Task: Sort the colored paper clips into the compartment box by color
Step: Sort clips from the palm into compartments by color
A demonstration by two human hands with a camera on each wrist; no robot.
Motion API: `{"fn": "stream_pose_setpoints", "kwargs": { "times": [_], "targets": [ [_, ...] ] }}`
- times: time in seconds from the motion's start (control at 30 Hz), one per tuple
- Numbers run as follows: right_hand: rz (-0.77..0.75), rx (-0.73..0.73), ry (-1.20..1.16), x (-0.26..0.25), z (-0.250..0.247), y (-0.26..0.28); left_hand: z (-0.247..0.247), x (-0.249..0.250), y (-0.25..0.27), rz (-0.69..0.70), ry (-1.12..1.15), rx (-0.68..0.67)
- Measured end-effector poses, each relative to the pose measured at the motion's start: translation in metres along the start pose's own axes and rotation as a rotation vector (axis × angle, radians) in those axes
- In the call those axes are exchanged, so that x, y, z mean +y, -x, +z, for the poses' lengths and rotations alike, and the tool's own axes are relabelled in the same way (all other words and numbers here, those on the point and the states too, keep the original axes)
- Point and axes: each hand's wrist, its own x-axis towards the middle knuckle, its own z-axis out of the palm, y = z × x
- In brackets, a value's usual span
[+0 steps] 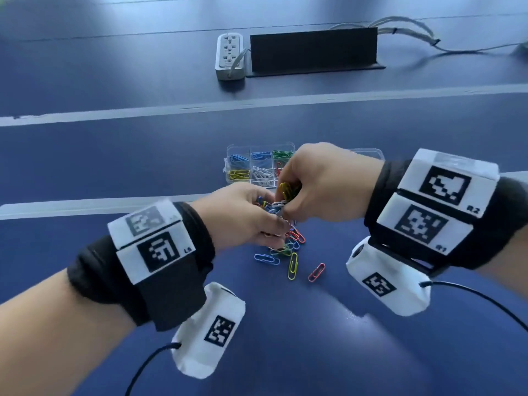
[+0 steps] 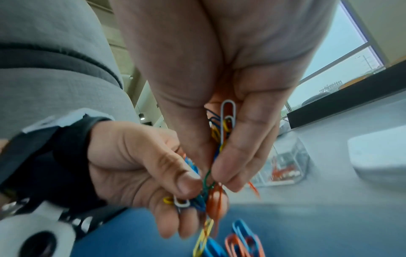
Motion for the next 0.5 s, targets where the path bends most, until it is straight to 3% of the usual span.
{"fn": "stream_pose_setpoints", "kwargs": {
  "times": [0.13,0.23,0.5],
  "targets": [
    [-0.085,-0.017,-0.024,-0.002,-0.016,0.002,-0.004,-0.004,0.008,-0.007,0.503,-0.156],
    [-0.129,-0.020,-0.061,-0.002,-0.016,0.002,-0.003,-0.012,0.011,-0.011,0.817,-0.187],
    [-0.182,-0.006,-0.151,-0.004,-0.016,0.014,0.026,-0.020,-0.007,0.102,1.102,-0.100]
  ]
}}
